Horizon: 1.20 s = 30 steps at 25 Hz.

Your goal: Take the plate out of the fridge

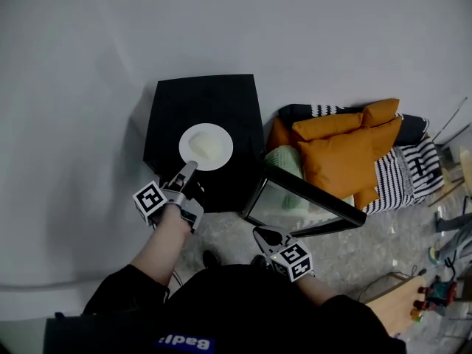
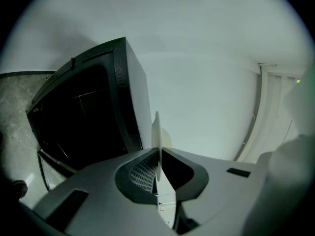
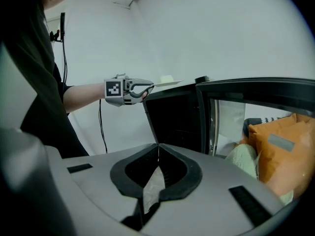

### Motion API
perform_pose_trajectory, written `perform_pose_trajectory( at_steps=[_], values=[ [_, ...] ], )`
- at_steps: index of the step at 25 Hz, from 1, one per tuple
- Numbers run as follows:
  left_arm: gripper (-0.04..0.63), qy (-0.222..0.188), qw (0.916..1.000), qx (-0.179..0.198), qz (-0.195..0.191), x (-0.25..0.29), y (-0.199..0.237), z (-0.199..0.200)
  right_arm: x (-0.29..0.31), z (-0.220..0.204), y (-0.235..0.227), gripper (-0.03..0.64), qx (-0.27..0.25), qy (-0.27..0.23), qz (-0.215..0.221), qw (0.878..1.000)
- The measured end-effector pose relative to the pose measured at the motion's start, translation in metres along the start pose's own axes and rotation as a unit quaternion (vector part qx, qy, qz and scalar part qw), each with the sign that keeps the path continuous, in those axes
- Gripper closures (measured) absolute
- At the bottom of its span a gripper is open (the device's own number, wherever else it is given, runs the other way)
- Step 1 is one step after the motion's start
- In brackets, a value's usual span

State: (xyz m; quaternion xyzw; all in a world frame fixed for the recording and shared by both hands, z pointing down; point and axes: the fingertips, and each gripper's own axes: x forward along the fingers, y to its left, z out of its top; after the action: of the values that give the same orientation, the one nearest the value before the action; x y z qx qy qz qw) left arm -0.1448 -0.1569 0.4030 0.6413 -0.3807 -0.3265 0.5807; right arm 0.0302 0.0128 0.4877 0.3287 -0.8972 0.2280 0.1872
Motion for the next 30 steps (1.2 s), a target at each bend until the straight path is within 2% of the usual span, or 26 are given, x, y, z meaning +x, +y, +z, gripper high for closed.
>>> perform_pose_trajectory(
  at_steps=[5,14,18,21,23,30],
  values=[
    [0.569,-0.015,0.9996,-0.023,0.011,0.007,0.014,0.004,-0.002,0.0,-0.001,0.607,0.0,0.005,0.0,1.0],
    [0.569,-0.04,0.9984,-0.037,0.014,0.022,0.019,0.008,0.002,0.0,-0.005,0.607,-0.006,0.014,0.008,1.0],
    [0.569,-0.048,0.9974,-0.054,-0.003,0.026,0.02,0.01,0.002,0.001,-0.006,0.607,-0.011,0.013,0.007,1.0],
    [0.52,-0.056,0.996,-0.066,-0.021,0.03,0.01,0.008,0.0,0.003,-0.008,0.607,-0.012,0.011,0.007,1.0],
    [0.518,-0.06,0.9953,-0.071,-0.029,0.031,0.007,0.008,0.0,0.003,-0.009,0.607,-0.013,0.011,0.007,1.0],
    [0.451,-0.067,0.9935,-0.081,-0.044,0.028,0.0,0.015,0.001,0.005,-0.01,0.607,-0.017,0.009,0.009,1.0]
  ],
)
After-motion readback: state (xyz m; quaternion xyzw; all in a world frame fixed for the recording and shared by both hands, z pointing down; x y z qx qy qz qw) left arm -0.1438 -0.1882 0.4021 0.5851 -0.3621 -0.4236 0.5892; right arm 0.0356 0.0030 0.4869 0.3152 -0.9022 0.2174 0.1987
